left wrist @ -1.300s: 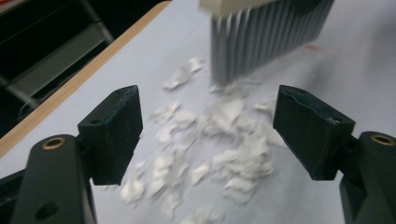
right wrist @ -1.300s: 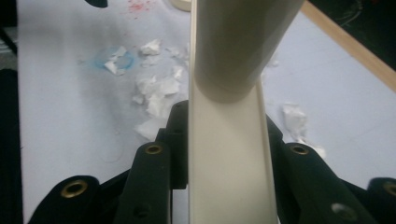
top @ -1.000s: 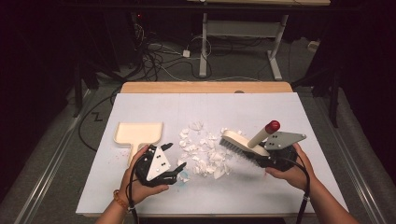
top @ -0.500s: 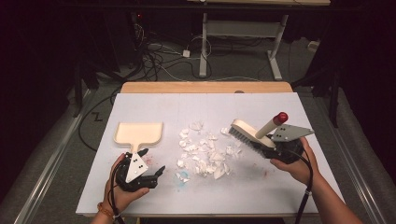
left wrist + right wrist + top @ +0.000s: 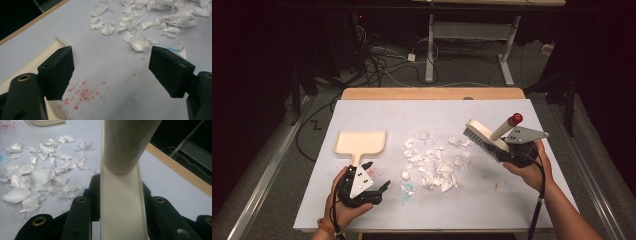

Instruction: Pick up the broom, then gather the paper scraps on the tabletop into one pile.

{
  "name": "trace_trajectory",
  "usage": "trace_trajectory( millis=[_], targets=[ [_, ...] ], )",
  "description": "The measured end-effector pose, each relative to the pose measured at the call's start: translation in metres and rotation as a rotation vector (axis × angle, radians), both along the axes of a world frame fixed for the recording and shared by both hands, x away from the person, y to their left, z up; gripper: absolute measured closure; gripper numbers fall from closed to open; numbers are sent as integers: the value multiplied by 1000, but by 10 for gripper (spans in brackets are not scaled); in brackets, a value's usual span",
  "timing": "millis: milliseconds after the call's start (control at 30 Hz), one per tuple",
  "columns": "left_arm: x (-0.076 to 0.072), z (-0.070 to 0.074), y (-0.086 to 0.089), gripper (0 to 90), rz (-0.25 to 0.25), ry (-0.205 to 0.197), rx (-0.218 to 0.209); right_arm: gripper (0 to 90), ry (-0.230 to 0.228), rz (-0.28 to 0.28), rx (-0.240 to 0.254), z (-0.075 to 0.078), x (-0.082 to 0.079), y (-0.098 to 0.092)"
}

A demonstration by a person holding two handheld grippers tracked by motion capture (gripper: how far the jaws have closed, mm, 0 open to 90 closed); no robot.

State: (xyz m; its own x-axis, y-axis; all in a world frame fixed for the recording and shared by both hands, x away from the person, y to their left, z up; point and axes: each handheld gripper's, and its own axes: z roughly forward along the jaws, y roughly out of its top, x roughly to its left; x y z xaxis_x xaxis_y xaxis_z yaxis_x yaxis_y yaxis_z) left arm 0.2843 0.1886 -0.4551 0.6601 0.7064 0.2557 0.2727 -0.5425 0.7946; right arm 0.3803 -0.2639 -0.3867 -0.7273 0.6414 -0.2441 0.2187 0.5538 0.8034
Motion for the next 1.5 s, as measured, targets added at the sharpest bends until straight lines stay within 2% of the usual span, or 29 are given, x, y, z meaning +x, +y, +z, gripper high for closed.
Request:
trace_trajectory(
  millis=[67, 133, 300, 367, 433, 533, 600, 633, 700, 733, 833, 867, 900, 933, 1033, 1167, 1233, 1267, 1500],
  targets=[
    [0, -1, 1, 199, -6, 5, -2, 677, 3, -11, 0, -1, 3, 0],
    [1, -1, 1, 199, -9, 3, 16, 677, 4, -21, -1, -3, 6, 1],
    [1, -1, 3, 198, -7, 4, 1, 677, -20, -32, -20, -1, 11, 4],
    [1, -1, 4, 198, -1, 8, -2, 677, -21, -32, -20, 0, 20, 7],
    [1, -2, 3, 198, 0, 12, 3, 677, -39, -35, -47, -1, 29, 11],
    [1, -2, 3, 198, 4, 15, 9, 677, -32, -28, -67, -2, 42, 16],
    [2, -2, 2, 198, 8, 14, 10, 677, -39, -23, -101, -5, 56, 22],
    [2, -2, 1, 198, 16, 11, 10, 676, -37, -23, -128, -8, 71, 27],
    [3, -2, 1, 198, 21, 14, 10, 676, -59, -42, -181, -13, 82, 34],
    [3, -2, 1, 198, 21, 14, 10, 677, -59, -41, -188, -16, 88, 37],
    [2, -2, 0, 198, 20, 13, 11, 677, -46, -35, -198, -21, 97, 41],
    [1, -2, 0, 198, 18, 13, 13, 677, -49, -38, -216, -24, 100, 44],
    [0, -2, 0, 198, 15, 13, 15, 677, -24, -43, -229, -32, 103, 47],
    [-1, -3, 0, 198, 13, 15, 14, 677, -9, -38, -236, -36, 103, 48],
    [-2, -4, 1, 198, 8, 21, 19, 677, -4, -29, -257, -42, 100, 51],
    [-2, -4, 2, 198, 13, 22, 14, 677, 30, 13, -235, -50, 91, 58],
    [-3, -4, 2, 198, 12, 21, 15, 676, 32, 25, -235, -52, 88, 59],
    [-2, -4, 3, 198, 9, 24, 16, 676, 21, 31, -243, -56, 80, 61],
    [-1, -3, 1, 198, 0, 22, 15, 676, 51, 119, -170, -53, 47, 64]
  ],
)
